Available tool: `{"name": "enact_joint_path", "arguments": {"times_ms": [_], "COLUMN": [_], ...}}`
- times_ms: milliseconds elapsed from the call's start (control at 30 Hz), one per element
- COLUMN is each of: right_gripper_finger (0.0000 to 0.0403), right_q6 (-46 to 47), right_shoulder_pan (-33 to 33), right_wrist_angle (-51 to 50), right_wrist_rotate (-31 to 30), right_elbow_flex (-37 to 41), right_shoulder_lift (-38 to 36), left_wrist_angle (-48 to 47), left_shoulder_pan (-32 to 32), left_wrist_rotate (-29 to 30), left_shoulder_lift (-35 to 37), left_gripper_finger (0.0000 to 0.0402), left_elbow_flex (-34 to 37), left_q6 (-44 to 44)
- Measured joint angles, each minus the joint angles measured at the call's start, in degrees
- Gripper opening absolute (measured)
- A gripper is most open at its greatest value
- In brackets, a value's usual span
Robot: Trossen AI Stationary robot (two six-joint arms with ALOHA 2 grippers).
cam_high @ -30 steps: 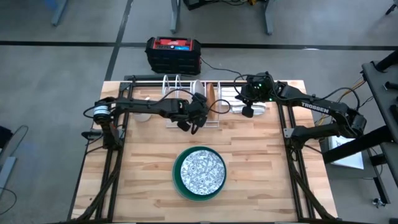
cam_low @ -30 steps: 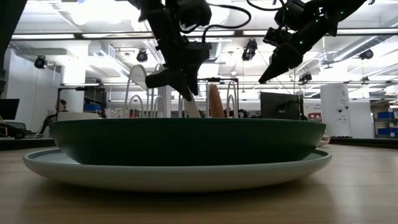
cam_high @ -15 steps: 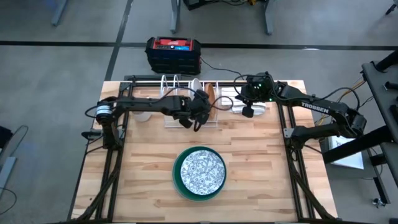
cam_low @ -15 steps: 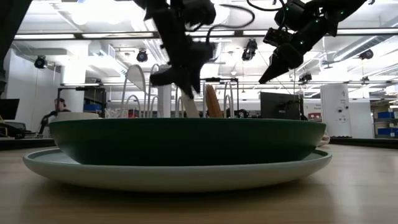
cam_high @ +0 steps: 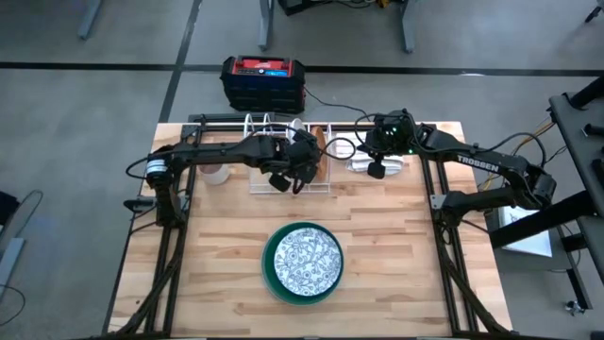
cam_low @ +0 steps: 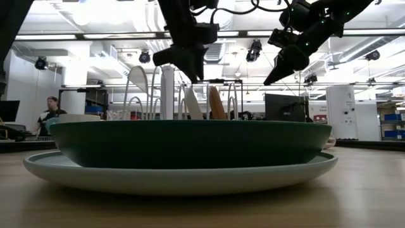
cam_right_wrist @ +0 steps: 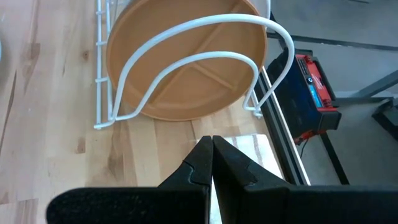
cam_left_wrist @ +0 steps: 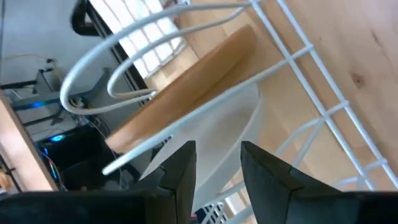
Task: Sort dishes
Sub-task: Put the white plate into the dishwasher rack
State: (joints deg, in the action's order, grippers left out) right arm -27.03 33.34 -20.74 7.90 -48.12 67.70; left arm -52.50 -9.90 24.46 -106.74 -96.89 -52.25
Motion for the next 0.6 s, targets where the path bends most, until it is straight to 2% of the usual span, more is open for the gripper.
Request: {"name": "enact_joint_path", "arguments": {"times_ms": [367,600], "right_gripper_finger": [0.0000,0.0000], "right_q6": [0.0,0.0], "right_shoulder_pan": [0.0,0.0], "right_wrist_angle": [0.0,0.0], "right_wrist_rotate": [0.0,0.0], "right_elbow_flex": [0.1,0.2], "right_shoulder_lift": [0.0,0.0], "left_wrist_angle": [0.0,0.6], "left_shoulder_pan": [-2.5,-3.6], "left_wrist_rotate": [0.0,-3.5], "left_shoulder_lift": [0.0,0.0], "left_gripper_finger": [0.0116,0.0116], "left_elbow_flex": [1.6,1.6], "left_q6": [2.4,2.3]}}
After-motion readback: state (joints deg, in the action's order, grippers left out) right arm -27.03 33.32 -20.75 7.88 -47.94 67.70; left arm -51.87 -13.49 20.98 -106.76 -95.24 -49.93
